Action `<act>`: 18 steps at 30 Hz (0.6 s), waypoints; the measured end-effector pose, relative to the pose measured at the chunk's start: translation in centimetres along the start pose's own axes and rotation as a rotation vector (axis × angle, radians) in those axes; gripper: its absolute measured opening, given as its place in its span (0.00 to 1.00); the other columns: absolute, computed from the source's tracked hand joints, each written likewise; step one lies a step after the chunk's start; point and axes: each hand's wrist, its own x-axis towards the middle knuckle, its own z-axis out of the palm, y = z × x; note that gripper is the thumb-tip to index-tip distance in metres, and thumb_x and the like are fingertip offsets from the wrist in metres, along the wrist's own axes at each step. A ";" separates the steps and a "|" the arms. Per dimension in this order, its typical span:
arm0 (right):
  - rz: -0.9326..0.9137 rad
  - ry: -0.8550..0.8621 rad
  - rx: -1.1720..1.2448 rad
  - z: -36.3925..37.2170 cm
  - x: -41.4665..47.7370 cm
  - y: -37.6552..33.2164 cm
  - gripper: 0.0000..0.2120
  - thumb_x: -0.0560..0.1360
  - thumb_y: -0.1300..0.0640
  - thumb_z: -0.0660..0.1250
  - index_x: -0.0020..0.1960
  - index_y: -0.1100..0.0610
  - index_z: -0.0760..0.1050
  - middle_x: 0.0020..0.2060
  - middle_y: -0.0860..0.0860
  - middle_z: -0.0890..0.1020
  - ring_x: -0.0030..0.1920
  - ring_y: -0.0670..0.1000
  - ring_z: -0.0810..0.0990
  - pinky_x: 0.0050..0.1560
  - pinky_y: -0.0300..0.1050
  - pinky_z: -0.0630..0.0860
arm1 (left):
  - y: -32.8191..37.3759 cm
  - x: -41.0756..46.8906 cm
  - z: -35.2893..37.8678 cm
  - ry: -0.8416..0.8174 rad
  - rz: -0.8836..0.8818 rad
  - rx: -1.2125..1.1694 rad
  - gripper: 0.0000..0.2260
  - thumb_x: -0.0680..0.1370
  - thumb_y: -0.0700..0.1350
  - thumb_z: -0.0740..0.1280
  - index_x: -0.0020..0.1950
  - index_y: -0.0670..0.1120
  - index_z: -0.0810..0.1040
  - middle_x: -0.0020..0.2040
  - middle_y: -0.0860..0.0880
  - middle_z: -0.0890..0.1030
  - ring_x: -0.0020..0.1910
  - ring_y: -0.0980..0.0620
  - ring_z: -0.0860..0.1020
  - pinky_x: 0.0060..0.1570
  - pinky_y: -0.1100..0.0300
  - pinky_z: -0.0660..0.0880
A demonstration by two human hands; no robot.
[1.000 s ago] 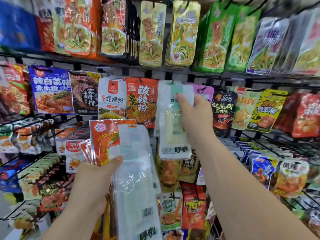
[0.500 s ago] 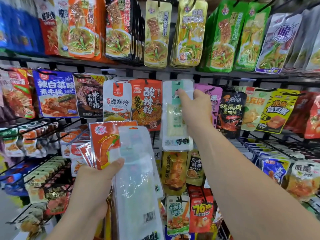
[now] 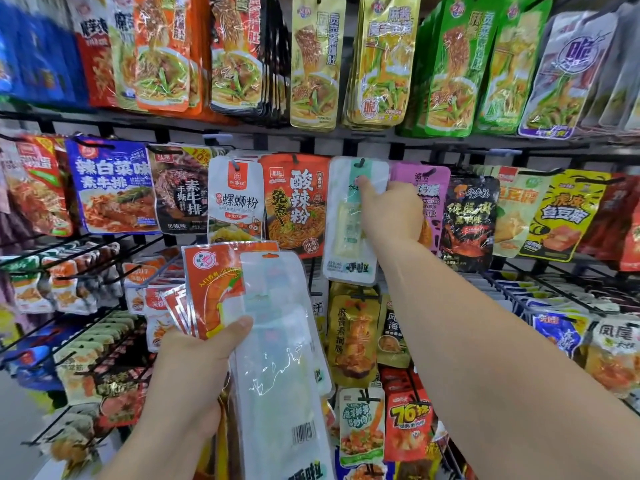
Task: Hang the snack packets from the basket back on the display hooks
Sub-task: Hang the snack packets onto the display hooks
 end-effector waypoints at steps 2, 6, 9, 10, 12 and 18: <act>-0.015 0.004 -0.039 0.0 -0.1 -0.1 0.25 0.79 0.36 0.66 0.44 0.58 0.74 0.38 0.53 0.78 0.39 0.57 0.77 0.35 0.47 0.64 | 0.0 -0.1 0.1 0.001 -0.007 -0.001 0.21 0.73 0.43 0.80 0.57 0.31 0.80 0.54 0.31 0.84 0.53 0.28 0.83 0.59 0.32 0.78; -0.047 -0.002 -0.026 -0.3 -1.4 0.7 0.23 0.79 0.37 0.67 0.43 0.57 0.77 0.36 0.49 0.79 0.38 0.53 0.79 0.34 0.46 0.66 | 0.2 -0.8 0.2 -0.067 -0.012 -0.036 0.26 0.65 0.48 0.85 0.50 0.30 0.81 0.44 0.34 0.82 0.41 0.37 0.80 0.58 0.37 0.78; -0.064 -0.015 0.039 -1.2 -3.4 1.6 0.16 0.79 0.43 0.70 0.58 0.54 0.81 0.47 0.46 0.83 0.49 0.51 0.83 0.44 0.44 0.73 | 0.5 -1.5 0.2 -0.082 -0.004 -0.058 0.21 0.70 0.41 0.82 0.52 0.27 0.80 0.48 0.37 0.86 0.44 0.39 0.84 0.56 0.39 0.80; -0.068 -0.025 0.073 -1.7 -4.6 1.7 0.19 0.79 0.44 0.70 0.63 0.54 0.80 0.51 0.44 0.83 0.52 0.48 0.82 0.48 0.43 0.74 | 0.5 -1.7 0.2 -0.065 0.002 -0.037 0.14 0.73 0.38 0.79 0.50 0.30 0.82 0.48 0.37 0.87 0.44 0.38 0.86 0.53 0.43 0.82; -0.071 -0.047 0.189 -3.1 -7.7 1.9 0.24 0.79 0.44 0.71 0.71 0.53 0.75 0.57 0.40 0.79 0.58 0.42 0.78 0.55 0.40 0.73 | 0.7 -2.1 0.1 -0.072 0.007 -0.011 0.07 0.75 0.36 0.76 0.49 0.32 0.83 0.44 0.39 0.88 0.40 0.42 0.87 0.42 0.52 0.84; -0.050 -0.360 0.269 -4.5 -17.6 4.2 0.31 0.61 0.33 0.79 0.59 0.40 0.73 0.50 0.40 0.79 0.49 0.41 0.78 0.48 0.40 0.77 | 0.4 -3.3 0.4 -0.105 0.004 -0.066 0.08 0.76 0.35 0.75 0.48 0.29 0.83 0.42 0.41 0.87 0.36 0.45 0.87 0.33 0.55 0.83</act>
